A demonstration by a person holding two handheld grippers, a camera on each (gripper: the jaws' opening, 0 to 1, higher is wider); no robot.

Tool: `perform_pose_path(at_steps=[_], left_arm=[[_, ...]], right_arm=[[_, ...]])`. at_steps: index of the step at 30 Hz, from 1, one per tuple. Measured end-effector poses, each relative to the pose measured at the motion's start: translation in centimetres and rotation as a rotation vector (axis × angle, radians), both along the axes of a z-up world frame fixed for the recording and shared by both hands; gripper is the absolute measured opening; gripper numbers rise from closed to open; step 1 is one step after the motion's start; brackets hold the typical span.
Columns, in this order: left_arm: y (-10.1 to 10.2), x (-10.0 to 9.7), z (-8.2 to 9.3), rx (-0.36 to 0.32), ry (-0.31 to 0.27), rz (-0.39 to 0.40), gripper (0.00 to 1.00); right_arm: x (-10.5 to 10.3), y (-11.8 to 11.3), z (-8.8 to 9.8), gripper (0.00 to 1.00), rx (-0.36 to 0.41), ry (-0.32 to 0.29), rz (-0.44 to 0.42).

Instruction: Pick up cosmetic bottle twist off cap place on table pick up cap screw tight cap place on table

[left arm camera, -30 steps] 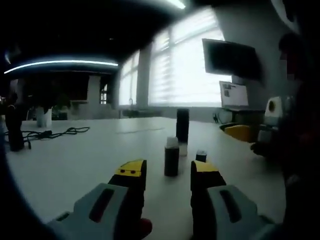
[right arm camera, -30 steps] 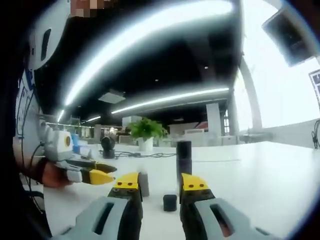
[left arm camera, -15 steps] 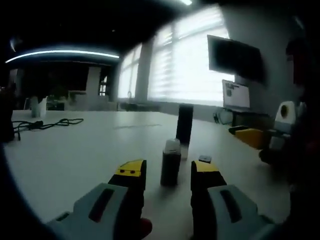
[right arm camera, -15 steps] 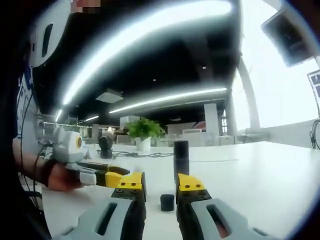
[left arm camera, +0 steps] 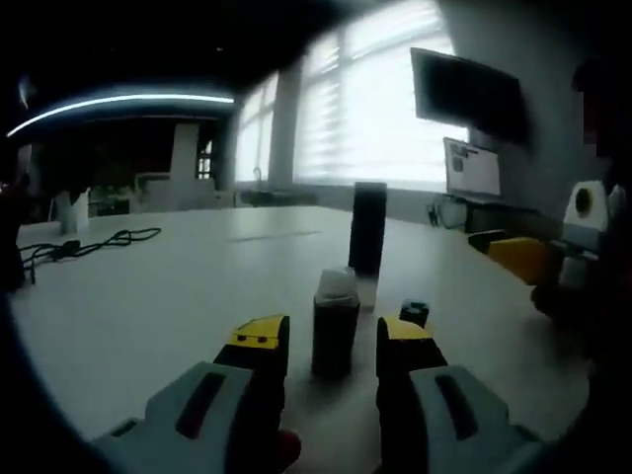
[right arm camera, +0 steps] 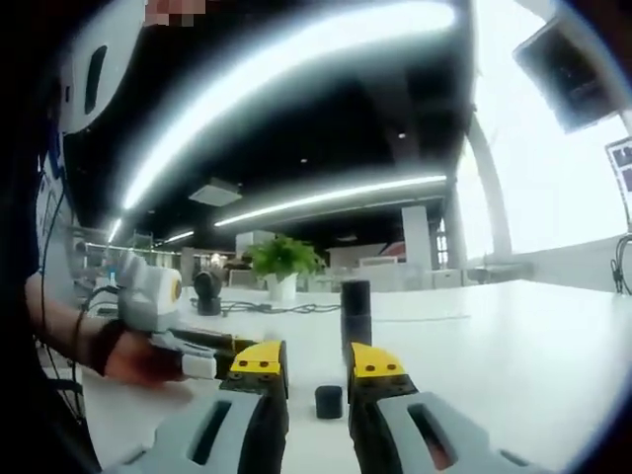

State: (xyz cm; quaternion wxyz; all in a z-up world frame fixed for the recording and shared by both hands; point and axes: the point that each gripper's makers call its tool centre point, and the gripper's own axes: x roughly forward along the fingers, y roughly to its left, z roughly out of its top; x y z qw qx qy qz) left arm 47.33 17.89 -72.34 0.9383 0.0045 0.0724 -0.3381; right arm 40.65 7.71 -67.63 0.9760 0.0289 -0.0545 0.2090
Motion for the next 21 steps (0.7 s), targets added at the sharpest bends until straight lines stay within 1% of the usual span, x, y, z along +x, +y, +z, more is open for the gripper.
perform_pose_path(at_steps=[2, 5, 6, 8, 10, 14, 21], left_arm=[[0.0, 0.2, -0.1, 0.003, 0.001, 0.010, 0.25], [0.2, 0.9, -0.8, 0.017, 0.036, 0.040, 0.21], [0.5, 1.1, -1.1, 0.023, 0.053, 0.061, 0.18], [0.5, 1.3, -1.4, 0.035, 0.057, 0.066, 0.18], [0.3, 1.3, -1.3, 0.036, 0.051, 0.058, 0.18], [-0.5, 1.2, -0.9, 0.042, 0.021, 0.037, 0.20], [-0.8, 1.6, -0.6, 0.031, 0.007, 0.037, 0.20]], right_arm=[[0.0, 0.0, 0.0, 0.17, -0.001, -0.001, 0.001], [0.0, 0.0, 0.0, 0.17, 0.002, -0.001, 0.001], [0.0, 0.0, 0.1, 0.17, 0.002, -0.001, 0.000], [0.0, 0.0, 0.1, 0.17, 0.003, -0.002, 0.000], [0.0, 0.0, 0.0, 0.17, -0.003, -0.002, -0.001], [0.0, 0.1, 0.0, 0.17, -0.009, 0.002, 0.001], [0.1, 0.1, 0.0, 0.17, -0.014, 0.003, -0.007]])
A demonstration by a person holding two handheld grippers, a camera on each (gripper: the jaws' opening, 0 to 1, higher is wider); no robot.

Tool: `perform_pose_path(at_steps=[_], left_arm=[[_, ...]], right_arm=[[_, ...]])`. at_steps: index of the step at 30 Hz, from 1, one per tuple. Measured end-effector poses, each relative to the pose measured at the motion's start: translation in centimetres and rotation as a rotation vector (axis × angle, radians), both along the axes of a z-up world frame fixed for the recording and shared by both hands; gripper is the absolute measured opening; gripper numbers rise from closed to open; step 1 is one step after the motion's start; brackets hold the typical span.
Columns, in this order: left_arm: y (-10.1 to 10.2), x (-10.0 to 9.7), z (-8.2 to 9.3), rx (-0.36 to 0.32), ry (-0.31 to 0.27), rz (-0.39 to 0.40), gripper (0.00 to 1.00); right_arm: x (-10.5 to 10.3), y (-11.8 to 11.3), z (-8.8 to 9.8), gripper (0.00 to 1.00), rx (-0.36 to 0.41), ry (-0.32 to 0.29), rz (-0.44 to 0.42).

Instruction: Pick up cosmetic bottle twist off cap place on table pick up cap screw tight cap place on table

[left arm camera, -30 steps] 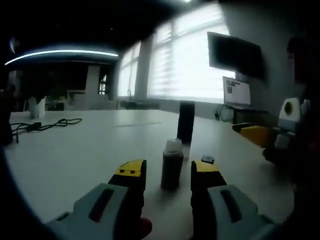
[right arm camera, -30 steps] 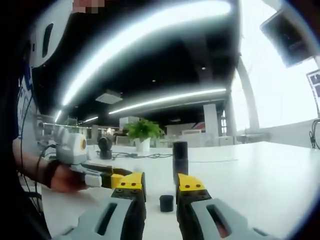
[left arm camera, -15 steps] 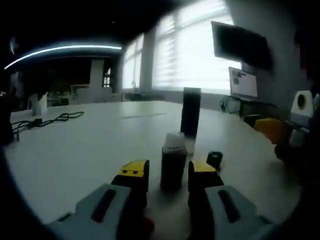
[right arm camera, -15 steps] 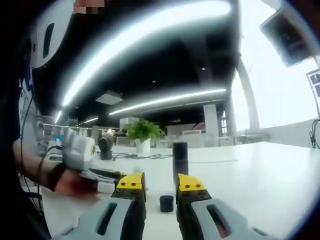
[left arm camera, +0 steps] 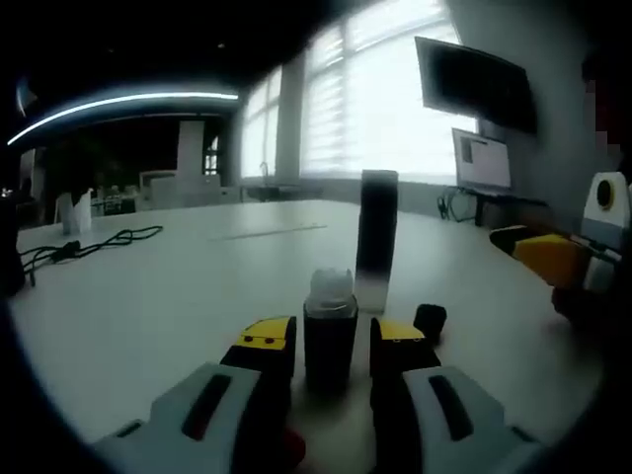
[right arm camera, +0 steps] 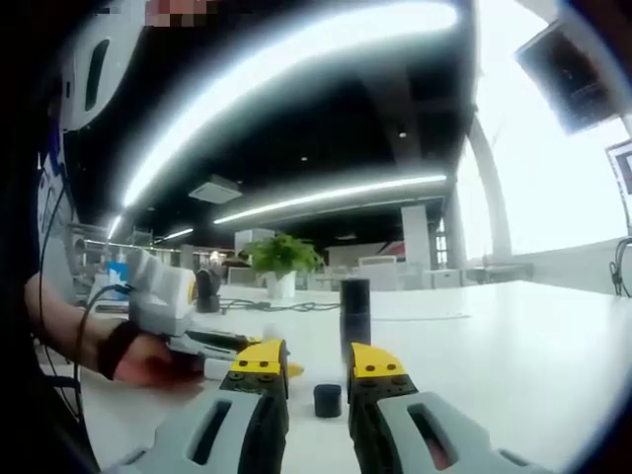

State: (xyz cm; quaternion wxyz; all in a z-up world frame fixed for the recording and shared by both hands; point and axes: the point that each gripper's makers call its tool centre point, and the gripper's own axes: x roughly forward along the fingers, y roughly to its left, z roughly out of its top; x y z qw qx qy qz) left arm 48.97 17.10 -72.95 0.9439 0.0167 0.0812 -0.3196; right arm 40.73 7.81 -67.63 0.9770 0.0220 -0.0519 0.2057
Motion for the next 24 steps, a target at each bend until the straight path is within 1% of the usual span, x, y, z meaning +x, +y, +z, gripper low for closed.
perform_pose_path(at_steps=[3, 7, 11, 14, 20, 24], left_arm=[[-0.05, 0.14, -0.03, 0.006, -0.002, 0.004, 0.20], [0.03, 0.32, 0.25, -0.007, -0.011, 0.018, 0.18], [-0.01, 0.29, 0.23, 0.005, -0.020, 0.024, 0.13], [0.00, 0.31, 0.27, -0.004, -0.016, 0.025, 0.10], [-0.03, 0.20, 0.25, -0.003, -0.019, 0.020, 0.10], [-0.13, -0.18, 0.45, -0.014, -0.024, 0.003, 0.10]], right_arm=[[0.00, 0.01, 0.00, 0.17, -0.001, 0.000, 0.001], [0.00, 0.03, -0.03, 0.17, -0.004, 0.001, 0.001], [0.00, 0.02, -0.05, 0.17, -0.006, 0.001, 0.001], [0.00, 0.01, -0.04, 0.16, -0.008, 0.000, -0.001], [0.01, -0.07, -0.06, 0.16, -0.009, 0.000, -0.003], [0.03, -0.09, -0.09, 0.16, -0.008, 0.001, -0.003]])
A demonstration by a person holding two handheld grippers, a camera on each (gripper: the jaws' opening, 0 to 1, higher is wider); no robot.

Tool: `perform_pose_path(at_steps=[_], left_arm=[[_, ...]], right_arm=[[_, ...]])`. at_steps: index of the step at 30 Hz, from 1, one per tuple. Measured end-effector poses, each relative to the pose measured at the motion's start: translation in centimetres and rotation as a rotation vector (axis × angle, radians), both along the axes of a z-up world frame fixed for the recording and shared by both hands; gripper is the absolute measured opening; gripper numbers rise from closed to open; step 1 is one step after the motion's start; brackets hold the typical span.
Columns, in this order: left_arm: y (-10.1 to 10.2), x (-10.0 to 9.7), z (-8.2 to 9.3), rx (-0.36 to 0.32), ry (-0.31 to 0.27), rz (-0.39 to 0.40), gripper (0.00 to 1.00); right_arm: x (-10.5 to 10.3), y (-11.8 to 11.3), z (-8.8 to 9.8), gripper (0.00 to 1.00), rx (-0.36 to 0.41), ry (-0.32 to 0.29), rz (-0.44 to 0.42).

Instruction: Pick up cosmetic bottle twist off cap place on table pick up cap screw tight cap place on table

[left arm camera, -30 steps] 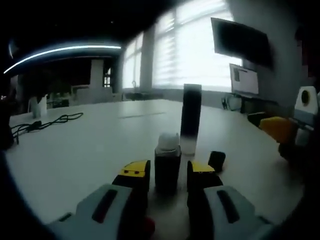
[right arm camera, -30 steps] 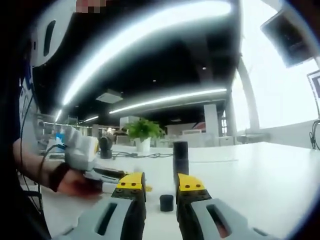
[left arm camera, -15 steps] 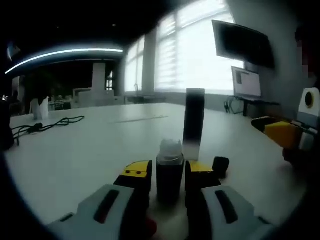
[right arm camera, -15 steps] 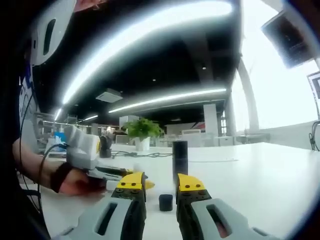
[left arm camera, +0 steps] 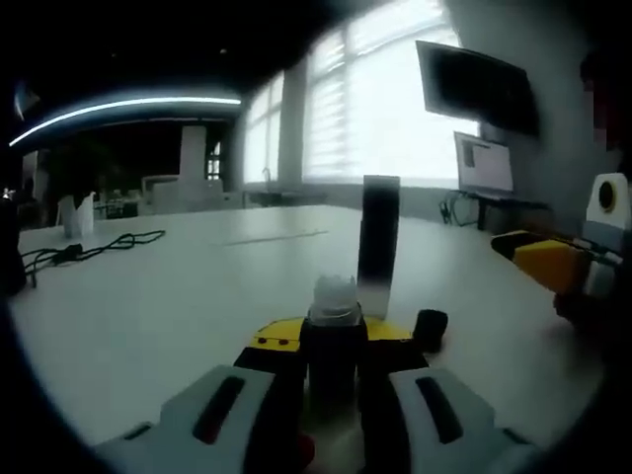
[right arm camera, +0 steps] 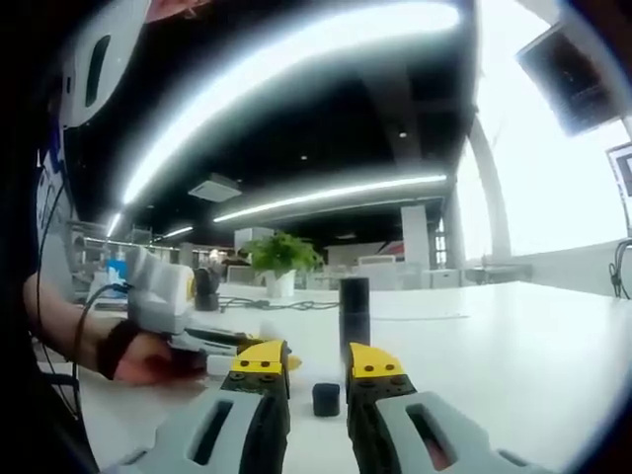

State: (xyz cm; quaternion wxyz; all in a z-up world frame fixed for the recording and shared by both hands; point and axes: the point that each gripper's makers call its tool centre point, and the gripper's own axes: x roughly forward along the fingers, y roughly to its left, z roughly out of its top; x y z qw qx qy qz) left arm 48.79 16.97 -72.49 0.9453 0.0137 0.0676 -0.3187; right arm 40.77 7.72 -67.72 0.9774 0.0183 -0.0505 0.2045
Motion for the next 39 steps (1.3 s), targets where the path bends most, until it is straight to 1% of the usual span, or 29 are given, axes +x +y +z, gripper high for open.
perform_pose_path(at_steps=[5, 6, 10, 12, 13, 15, 17, 22, 24, 25, 28, 32, 33, 34, 35, 36, 37, 38, 39], left_arm=[[-0.3, -0.6, 0.5, -0.020, -0.014, -0.038, 0.10], [-0.2, -0.7, 0.6, -0.012, -0.020, -0.041, 0.10], [0.3, -0.8, 1.1, -0.023, -0.028, -0.060, 0.09], [0.6, -0.9, 1.8, -0.042, -0.040, -0.072, 0.09], [0.4, -1.2, 2.2, -0.066, -0.042, -0.094, 0.09], [0.3, -1.5, 2.7, -0.072, -0.060, -0.114, 0.09], [0.0, -2.0, 3.2, -0.070, -0.085, -0.148, 0.09], [-0.5, -3.3, 4.1, -0.086, -0.097, -0.208, 0.09], [-0.6, -4.0, 4.4, -0.092, -0.110, -0.235, 0.09], [-0.6, -4.4, 4.6, -0.105, -0.111, -0.248, 0.09], [0.0, -5.4, 4.9, -0.124, -0.115, -0.265, 0.09], [0.8, -6.3, 4.8, -0.143, -0.102, -0.279, 0.09], [1.1, -6.7, 4.7, -0.128, -0.128, -0.289, 0.09], [1.2, -6.8, 4.6, -0.121, -0.139, -0.292, 0.09], [1.4, -7.1, 4.4, -0.124, -0.138, -0.296, 0.09], [1.1, -7.6, 4.2, -0.161, -0.105, -0.331, 0.09], [1.2, -7.8, 4.0, -0.195, -0.081, -0.336, 0.09], [1.3, -7.9, 4.0, -0.170, -0.103, -0.345, 0.09], [1.0, -8.4, 4.4, -0.148, -0.157, -0.379, 0.09]], right_arm=[[0.0, 0.0, 0.0, 0.16, 0.002, -0.001, -0.002], [0.0, 0.0, 0.0, 0.16, 0.000, -0.001, -0.003], [-0.1, 0.1, 0.0, 0.16, -0.009, -0.005, -0.002], [0.0, 0.1, 0.0, 0.16, -0.013, -0.004, -0.005], [0.0, 0.1, 0.0, 0.16, -0.008, -0.004, -0.003], [0.0, 0.0, 0.0, 0.15, -0.010, -0.002, -0.005], [0.0, 0.1, 0.0, 0.15, -0.011, -0.002, -0.004], [0.1, 0.0, -0.2, 0.15, -0.015, 0.002, -0.008], [0.2, -0.1, -0.2, 0.15, -0.013, 0.005, -0.011], [0.2, -0.2, -0.3, 0.15, -0.009, 0.007, -0.010], [0.2, -0.4, -0.1, 0.12, 0.016, 0.013, -0.012], [0.2, -0.3, -0.3, 0.12, 0.004, 0.017, -0.010], [0.2, -0.3, -0.4, 0.12, -0.001, 0.017, -0.010], [0.3, -0.2, -0.4, 0.12, -0.005, 0.018, -0.010], [0.3, -0.2, -0.5, 0.12, -0.007, 0.019, -0.011], [0.3, -0.2, -0.5, 0.12, -0.007, 0.019, -0.011], [0.3, -0.2, -0.5, 0.12, -0.009, 0.021, -0.012], [0.3, -0.2, -0.6, 0.12, -0.013, 0.022, -0.013], [0.4, -0.2, -0.6, 0.12, -0.017, 0.024, -0.015]])
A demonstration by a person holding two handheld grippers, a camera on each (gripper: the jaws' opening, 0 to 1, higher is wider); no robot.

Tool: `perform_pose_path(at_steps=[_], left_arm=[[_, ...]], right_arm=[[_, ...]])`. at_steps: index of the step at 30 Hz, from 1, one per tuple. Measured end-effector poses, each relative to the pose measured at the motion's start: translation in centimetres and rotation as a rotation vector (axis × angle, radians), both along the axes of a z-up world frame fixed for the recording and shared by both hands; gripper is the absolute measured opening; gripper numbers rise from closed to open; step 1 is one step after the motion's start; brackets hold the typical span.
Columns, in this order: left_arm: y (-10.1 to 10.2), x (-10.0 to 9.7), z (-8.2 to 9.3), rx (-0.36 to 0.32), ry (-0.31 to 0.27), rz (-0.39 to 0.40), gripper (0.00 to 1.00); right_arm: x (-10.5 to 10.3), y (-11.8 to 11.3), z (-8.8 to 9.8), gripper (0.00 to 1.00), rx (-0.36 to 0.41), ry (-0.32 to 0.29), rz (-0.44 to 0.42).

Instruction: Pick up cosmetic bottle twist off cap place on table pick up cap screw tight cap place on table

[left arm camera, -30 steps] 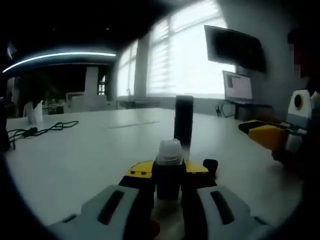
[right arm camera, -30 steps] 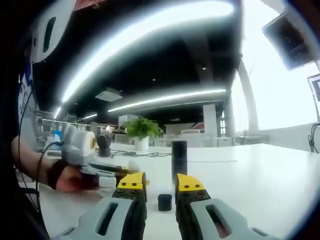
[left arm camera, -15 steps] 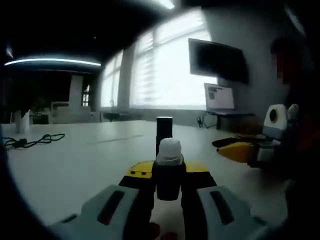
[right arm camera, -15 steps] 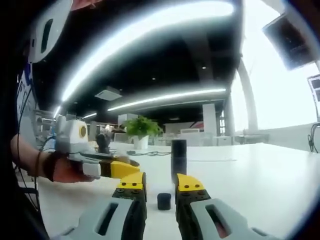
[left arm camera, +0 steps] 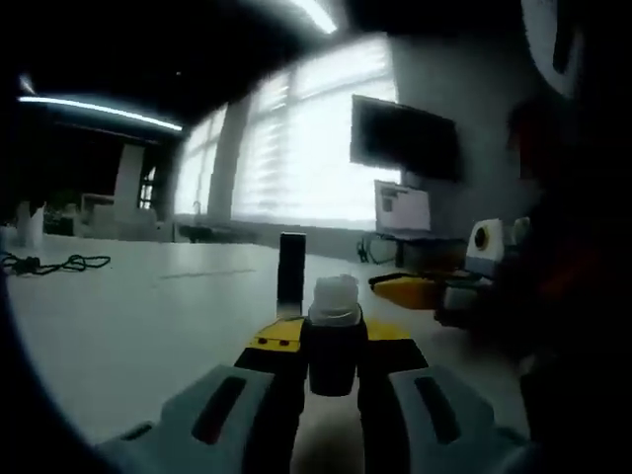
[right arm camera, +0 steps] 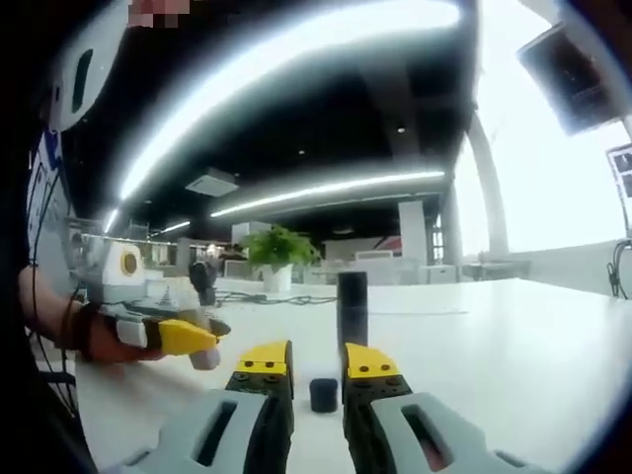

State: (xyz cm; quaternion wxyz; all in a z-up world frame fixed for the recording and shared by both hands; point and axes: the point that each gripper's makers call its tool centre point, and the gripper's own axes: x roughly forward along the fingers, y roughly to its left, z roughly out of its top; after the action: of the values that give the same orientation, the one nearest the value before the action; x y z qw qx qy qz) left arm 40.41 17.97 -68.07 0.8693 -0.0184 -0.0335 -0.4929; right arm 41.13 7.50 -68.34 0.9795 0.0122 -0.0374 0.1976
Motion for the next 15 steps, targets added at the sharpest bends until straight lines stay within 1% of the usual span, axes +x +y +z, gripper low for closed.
perform_pose_path(at_steps=[1, 2, 5, 7, 9, 10, 11, 12, 13, 14, 15], left_arm=[[0.0, -0.3, 0.3, -0.027, 0.013, -0.009, 0.09], [-0.3, -0.6, 0.4, -0.055, 0.047, -0.033, 0.09], [-0.4, -1.0, 0.4, -0.046, 0.041, -0.052, 0.09], [-0.7, -1.6, 0.1, -0.033, 0.057, -0.081, 0.09], [-0.8, -1.9, 0.1, -0.029, 0.053, -0.085, 0.09], [-0.8, -1.9, 0.1, -0.028, 0.054, -0.087, 0.09], [-0.8, -2.0, 0.0, -0.027, 0.054, -0.085, 0.09], [-0.7, -2.1, 0.0, -0.022, 0.056, -0.087, 0.09], [-0.7, -2.3, 0.0, -0.024, 0.052, -0.091, 0.09], [-0.7, -2.5, 0.1, -0.028, 0.046, -0.091, 0.09], [-0.7, -2.5, 0.1, -0.028, 0.048, -0.093, 0.09]], right_arm=[[0.0, 0.0, -0.1, 0.12, -0.005, 0.002, -0.001], [0.0, 0.0, -0.1, 0.12, -0.007, 0.002, -0.002], [0.1, 0.0, -0.2, 0.12, -0.012, 0.004, -0.005], [0.1, -0.1, -0.3, 0.12, -0.013, 0.008, -0.010], [0.3, -0.1, -0.5, 0.12, -0.021, 0.020, -0.018], [0.5, -0.2, -0.8, 0.12, -0.028, 0.031, -0.027], [0.7, -0.3, -1.3, 0.12, -0.055, 0.056, -0.039], [0.9, -0.1, -1.7, 0.12, -0.060, 0.074, -0.042], [1.1, 0.0, -2.1, 0.12, -0.054, 0.108, -0.045], [1.2, 0.4, -2.0, 0.13, -0.023, 0.115, -0.033], [1.4, 0.2, -2.4, 0.13, -0.017, 0.146, -0.053]])
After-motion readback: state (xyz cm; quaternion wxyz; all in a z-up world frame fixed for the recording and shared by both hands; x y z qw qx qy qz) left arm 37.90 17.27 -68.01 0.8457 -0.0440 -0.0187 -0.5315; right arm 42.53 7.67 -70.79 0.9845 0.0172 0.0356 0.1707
